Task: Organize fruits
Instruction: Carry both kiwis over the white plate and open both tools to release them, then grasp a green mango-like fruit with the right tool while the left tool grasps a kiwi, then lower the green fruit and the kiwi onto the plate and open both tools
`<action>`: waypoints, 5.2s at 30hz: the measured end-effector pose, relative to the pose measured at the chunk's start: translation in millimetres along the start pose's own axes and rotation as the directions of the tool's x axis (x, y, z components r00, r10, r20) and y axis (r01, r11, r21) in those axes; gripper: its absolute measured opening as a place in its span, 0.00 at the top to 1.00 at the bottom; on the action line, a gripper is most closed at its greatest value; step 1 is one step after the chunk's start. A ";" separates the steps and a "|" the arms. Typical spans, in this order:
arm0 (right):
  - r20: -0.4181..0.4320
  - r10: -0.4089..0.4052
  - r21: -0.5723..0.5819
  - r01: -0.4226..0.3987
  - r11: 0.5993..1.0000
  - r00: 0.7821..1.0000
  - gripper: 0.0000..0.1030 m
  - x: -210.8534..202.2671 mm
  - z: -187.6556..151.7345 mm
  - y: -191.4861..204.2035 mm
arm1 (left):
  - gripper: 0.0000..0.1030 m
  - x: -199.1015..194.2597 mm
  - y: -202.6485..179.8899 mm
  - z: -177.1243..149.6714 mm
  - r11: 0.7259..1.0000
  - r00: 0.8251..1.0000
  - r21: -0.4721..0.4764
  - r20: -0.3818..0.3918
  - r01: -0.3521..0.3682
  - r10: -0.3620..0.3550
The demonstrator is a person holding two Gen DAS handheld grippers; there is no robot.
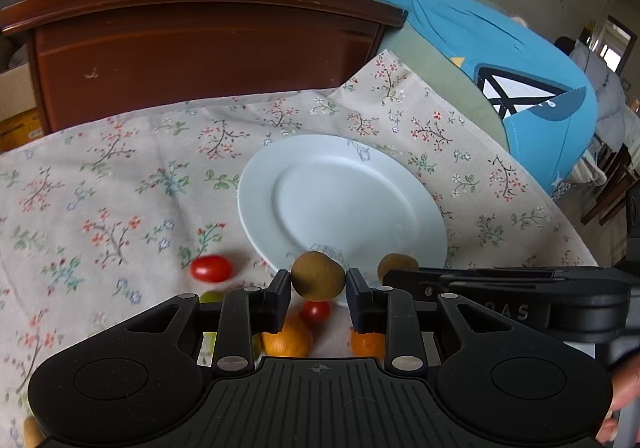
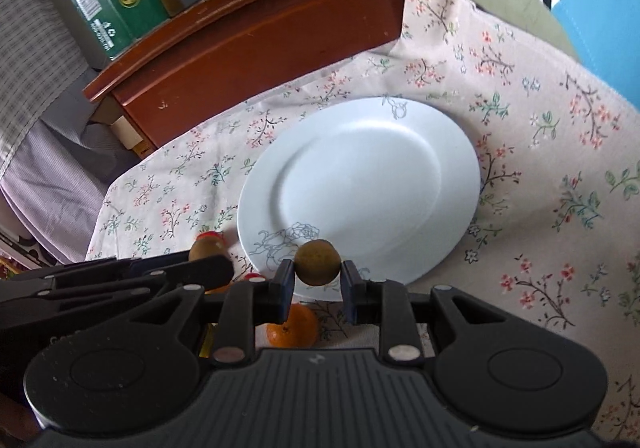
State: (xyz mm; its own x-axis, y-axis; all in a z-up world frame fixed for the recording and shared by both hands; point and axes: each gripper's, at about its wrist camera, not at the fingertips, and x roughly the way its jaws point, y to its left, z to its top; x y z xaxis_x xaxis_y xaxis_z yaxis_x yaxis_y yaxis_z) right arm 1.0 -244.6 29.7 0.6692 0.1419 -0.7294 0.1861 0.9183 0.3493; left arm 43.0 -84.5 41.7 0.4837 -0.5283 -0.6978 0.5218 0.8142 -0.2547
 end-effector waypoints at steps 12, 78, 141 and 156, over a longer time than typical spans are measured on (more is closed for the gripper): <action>0.013 -0.043 0.052 0.042 0.998 0.999 0.72 17.8 7.9 -12.3 | 0.68 24.1 -4.0 13.8 1.000 1.000 0.002 -0.004 -0.023 0.023; -0.091 0.091 -0.152 -0.104 0.983 0.992 0.52 -36.9 -104.9 57.0 | 0.17 -79.4 94.6 -82.0 0.895 0.895 -0.055 -0.082 -0.443 0.438; -0.042 0.063 -0.210 -0.070 0.975 0.997 0.65 -26.6 -106.6 68.2 | 0.78 -84.2 74.3 -84.2 0.929 0.932 -0.077 -0.005 -0.362 0.363; 0.043 0.096 -0.140 -0.090 0.986 0.994 0.65 -39.6 -75.0 57.7 | 0.78 -85.2 25.8 -59.3 0.972 0.967 0.001 0.100 -0.235 0.234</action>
State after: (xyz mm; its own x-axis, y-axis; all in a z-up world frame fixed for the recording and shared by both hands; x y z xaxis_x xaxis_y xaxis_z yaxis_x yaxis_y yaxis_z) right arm -68.7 -169.5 34.6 0.7143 0.2138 -0.6664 0.0230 0.9445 0.3276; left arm -26.4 -4.1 54.9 0.6599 -0.3450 -0.6675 0.3946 0.9151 -0.0828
